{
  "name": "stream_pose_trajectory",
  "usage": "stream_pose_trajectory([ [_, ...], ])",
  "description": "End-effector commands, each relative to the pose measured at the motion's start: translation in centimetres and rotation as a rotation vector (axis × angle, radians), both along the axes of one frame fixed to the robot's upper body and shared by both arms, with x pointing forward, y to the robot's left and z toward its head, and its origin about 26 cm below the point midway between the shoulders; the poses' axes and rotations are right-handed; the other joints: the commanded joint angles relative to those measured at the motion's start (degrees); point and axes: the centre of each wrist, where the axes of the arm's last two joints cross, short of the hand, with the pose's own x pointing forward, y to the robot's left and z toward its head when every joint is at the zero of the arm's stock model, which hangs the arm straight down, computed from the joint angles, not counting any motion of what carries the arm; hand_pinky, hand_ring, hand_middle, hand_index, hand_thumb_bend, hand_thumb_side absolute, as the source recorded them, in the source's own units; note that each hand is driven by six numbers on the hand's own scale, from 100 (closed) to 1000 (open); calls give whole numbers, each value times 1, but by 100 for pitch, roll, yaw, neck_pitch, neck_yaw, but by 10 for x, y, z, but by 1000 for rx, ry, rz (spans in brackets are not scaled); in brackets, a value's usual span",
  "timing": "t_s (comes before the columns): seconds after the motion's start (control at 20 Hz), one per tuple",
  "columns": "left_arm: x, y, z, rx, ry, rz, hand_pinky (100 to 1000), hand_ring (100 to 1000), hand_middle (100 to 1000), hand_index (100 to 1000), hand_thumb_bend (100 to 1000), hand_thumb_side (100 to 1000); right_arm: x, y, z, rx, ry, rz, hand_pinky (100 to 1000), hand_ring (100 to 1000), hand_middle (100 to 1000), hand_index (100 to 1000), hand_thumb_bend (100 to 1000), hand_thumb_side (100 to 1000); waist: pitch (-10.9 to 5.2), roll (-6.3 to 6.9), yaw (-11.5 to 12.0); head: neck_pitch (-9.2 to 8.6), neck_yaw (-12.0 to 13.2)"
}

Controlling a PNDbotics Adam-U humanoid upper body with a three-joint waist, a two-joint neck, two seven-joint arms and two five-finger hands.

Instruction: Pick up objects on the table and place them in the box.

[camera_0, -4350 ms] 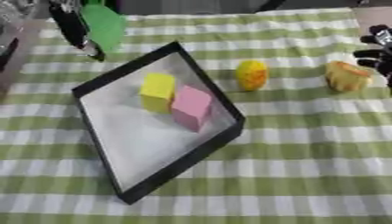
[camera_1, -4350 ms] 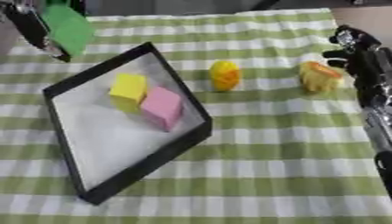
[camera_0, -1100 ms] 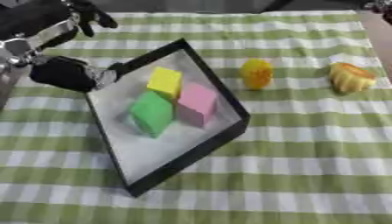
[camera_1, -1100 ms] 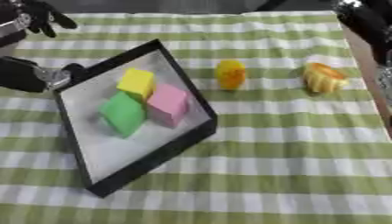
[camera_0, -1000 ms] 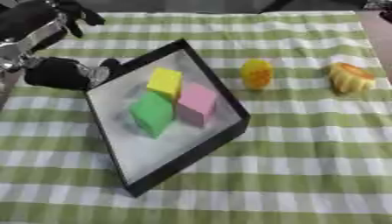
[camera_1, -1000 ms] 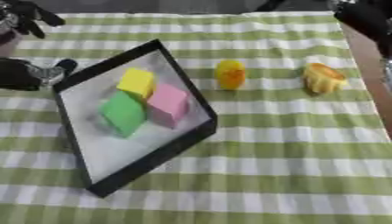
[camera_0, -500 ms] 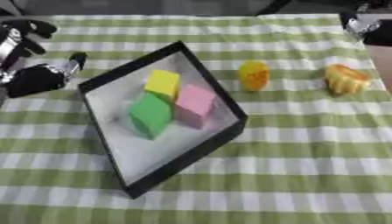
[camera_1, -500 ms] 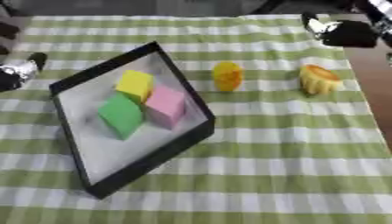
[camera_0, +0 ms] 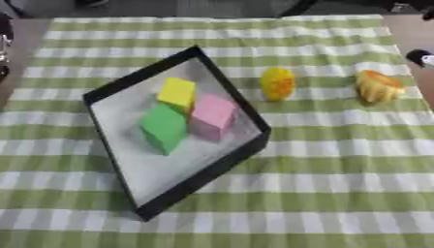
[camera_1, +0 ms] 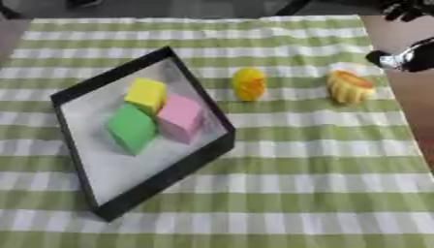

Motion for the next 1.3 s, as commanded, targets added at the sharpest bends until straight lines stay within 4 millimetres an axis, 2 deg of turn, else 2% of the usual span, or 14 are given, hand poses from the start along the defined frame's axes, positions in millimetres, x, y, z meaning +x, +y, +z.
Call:
stream_pose_trajectory([
  [0.05,-2,2,9,17,-35,4,774,712,768,861,367,530,-9,-8,22,-47,-36,-23,859,834,835,895,403,100,-97,-3,-15,-60,15],
  [0.5,-2,0,8,0,-48,3,770,708,764,858,372,514,-4,-3,9,-62,8,-17,858,831,830,890,401,100,-62,27,36,-46,-55],
  [0.85,0,-3,9,-59,-106,40,766,707,766,863,355,541,6,1,-13,-97,82,-2,858,834,831,893,402,100,-23,57,130,20,-222],
  [1.3,3,-4,3,-117,-130,81,766,707,767,863,358,548,21,-2,-36,-129,134,-26,860,838,836,910,405,100,8,91,179,-15,-302],
])
